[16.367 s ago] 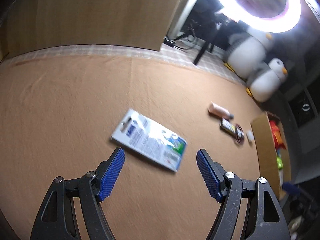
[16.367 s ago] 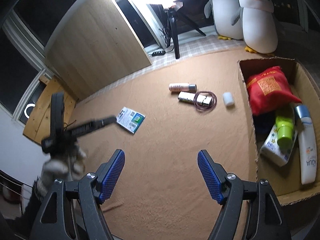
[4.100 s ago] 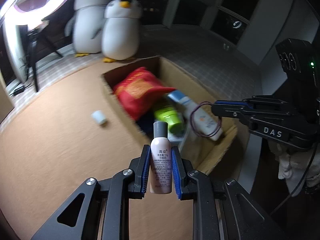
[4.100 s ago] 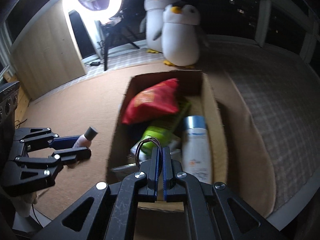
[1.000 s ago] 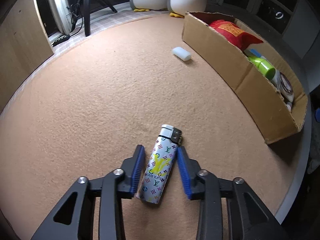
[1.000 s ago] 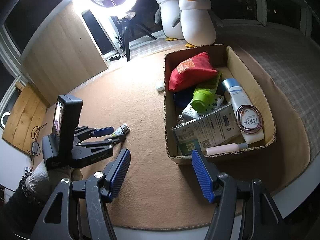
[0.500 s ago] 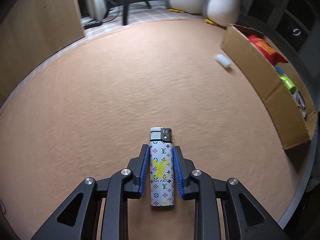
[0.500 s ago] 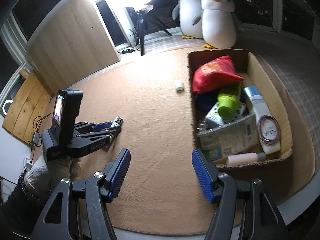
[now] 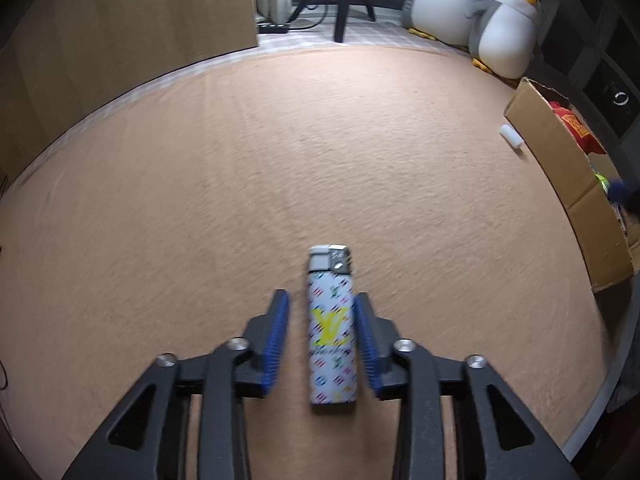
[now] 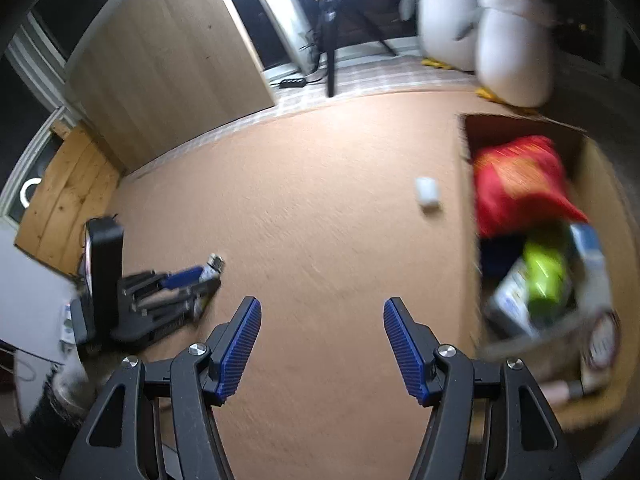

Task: Organize objects
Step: 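Move the right tool to the white cap and close on it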

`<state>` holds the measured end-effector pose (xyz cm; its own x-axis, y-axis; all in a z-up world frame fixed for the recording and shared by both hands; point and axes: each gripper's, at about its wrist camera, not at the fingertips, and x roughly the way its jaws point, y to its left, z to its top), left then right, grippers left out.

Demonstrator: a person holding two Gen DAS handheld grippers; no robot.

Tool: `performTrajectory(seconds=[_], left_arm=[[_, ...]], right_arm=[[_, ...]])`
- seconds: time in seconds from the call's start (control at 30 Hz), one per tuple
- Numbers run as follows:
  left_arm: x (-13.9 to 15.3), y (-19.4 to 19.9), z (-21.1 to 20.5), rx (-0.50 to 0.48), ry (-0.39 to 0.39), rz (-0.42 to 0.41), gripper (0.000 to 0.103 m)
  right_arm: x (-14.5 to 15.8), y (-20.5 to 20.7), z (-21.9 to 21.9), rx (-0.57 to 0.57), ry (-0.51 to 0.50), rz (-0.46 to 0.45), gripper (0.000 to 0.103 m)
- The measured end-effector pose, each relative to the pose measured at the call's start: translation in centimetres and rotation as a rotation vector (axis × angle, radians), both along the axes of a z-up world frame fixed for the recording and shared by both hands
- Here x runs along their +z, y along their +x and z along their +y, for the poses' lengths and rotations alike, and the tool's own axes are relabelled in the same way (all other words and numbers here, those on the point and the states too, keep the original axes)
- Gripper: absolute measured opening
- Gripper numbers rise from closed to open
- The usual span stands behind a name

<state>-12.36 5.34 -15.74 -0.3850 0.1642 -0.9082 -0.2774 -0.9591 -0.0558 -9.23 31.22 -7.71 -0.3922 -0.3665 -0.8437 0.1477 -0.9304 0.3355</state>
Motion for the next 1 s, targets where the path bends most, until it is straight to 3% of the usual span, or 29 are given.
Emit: performTrajectory(seconds=[0.17,0.4,0.57,1.0], left_arm=[[-0.1,0.7,-1.3,0.010,0.022,0.006,0.045],[-0.2,1.2,-2.2,0.008,0.064,0.016,0.045],[-0.2,1.2,-2.8,0.005,0.106,0.018,0.045],[-0.2,0.8,-3.0,-0.026,0.165,0.006,0.054]], right_arm=[[-1.0,-6.4,-0.3,-0.012,0.041,-0.065,0.060],[-3.7,-12.8,-0.9,-0.036,0.253,-0.158,0.059],[-5.8,-14.7,-1.1,-0.047,0.365,-0.214,0.044],[-7.9,-16.5,-1.8,-0.052,0.561,-0.251,0.040]])
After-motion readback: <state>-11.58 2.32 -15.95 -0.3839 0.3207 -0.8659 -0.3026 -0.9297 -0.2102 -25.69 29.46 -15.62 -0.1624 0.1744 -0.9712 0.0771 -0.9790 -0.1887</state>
